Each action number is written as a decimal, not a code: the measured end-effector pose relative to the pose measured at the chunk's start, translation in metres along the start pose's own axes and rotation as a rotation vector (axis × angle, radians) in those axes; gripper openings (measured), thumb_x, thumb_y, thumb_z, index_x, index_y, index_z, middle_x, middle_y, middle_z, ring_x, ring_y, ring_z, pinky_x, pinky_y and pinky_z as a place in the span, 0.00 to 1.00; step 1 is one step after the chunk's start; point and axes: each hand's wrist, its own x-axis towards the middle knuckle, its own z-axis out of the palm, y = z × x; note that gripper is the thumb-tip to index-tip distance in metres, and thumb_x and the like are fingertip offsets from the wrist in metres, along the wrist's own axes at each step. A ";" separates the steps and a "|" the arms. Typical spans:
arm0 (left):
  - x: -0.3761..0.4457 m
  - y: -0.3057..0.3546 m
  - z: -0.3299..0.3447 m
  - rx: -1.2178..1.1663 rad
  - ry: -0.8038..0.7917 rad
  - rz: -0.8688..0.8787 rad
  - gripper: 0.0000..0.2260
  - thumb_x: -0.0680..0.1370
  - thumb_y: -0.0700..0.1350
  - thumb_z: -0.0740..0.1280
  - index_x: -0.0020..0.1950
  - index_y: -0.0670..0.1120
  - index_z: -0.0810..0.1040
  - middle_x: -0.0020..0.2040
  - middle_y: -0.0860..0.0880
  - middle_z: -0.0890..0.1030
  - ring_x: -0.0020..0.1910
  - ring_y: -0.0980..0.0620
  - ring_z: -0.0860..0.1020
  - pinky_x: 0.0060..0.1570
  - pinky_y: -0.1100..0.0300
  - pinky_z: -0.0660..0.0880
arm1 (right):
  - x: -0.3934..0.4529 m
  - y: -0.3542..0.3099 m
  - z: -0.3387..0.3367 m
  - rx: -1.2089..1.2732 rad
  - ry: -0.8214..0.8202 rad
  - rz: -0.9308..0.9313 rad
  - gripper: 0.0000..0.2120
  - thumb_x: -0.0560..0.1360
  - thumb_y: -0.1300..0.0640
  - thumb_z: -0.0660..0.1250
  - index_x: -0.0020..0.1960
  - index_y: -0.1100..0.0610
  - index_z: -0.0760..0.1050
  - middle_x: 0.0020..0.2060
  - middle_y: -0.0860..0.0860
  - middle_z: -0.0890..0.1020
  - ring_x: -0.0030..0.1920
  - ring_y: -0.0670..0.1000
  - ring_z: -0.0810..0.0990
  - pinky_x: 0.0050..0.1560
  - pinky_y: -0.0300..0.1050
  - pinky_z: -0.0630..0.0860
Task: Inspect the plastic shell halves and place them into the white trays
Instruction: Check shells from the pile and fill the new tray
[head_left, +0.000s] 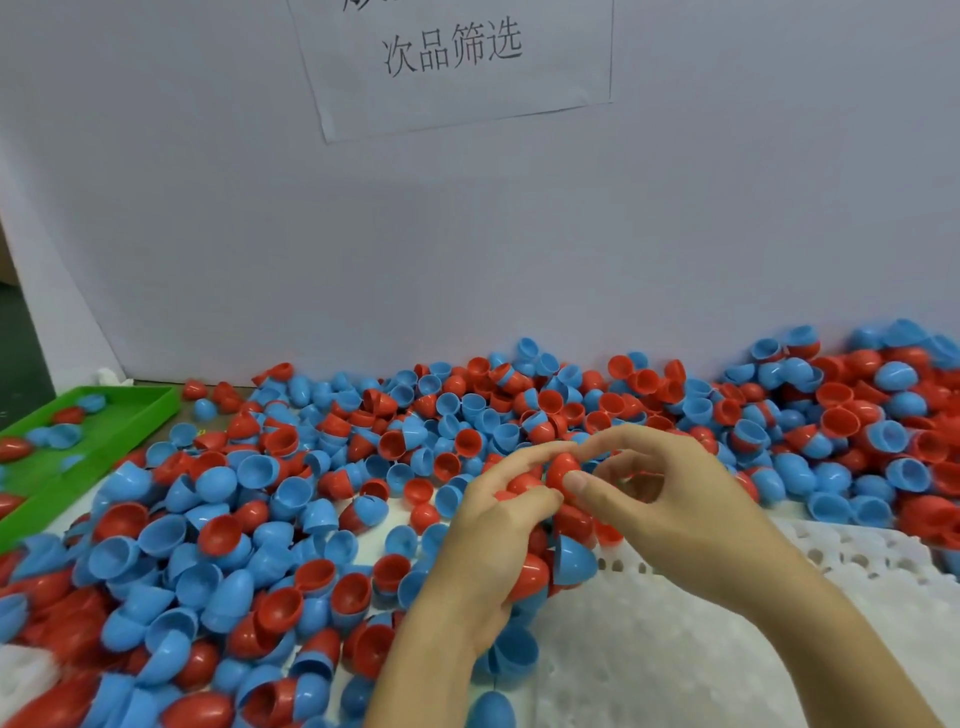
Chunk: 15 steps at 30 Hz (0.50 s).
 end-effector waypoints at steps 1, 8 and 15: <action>0.000 0.000 0.001 0.012 -0.010 0.009 0.17 0.81 0.38 0.64 0.58 0.58 0.84 0.58 0.44 0.83 0.56 0.43 0.83 0.56 0.43 0.81 | 0.001 0.001 0.002 -0.004 0.029 0.009 0.06 0.72 0.45 0.73 0.48 0.41 0.80 0.37 0.45 0.84 0.36 0.47 0.84 0.36 0.45 0.82; 0.001 0.001 0.003 0.025 0.032 0.057 0.15 0.80 0.38 0.66 0.55 0.58 0.84 0.53 0.47 0.85 0.53 0.45 0.85 0.52 0.49 0.83 | 0.005 0.009 0.003 0.134 0.102 0.080 0.04 0.76 0.51 0.70 0.44 0.47 0.83 0.35 0.43 0.85 0.37 0.40 0.83 0.33 0.30 0.75; 0.001 0.001 0.005 0.057 0.113 0.061 0.07 0.78 0.43 0.70 0.48 0.56 0.85 0.48 0.48 0.86 0.49 0.45 0.85 0.50 0.48 0.83 | 0.005 0.013 0.003 0.289 -0.012 0.178 0.05 0.77 0.49 0.69 0.48 0.46 0.83 0.39 0.45 0.86 0.40 0.43 0.85 0.40 0.38 0.79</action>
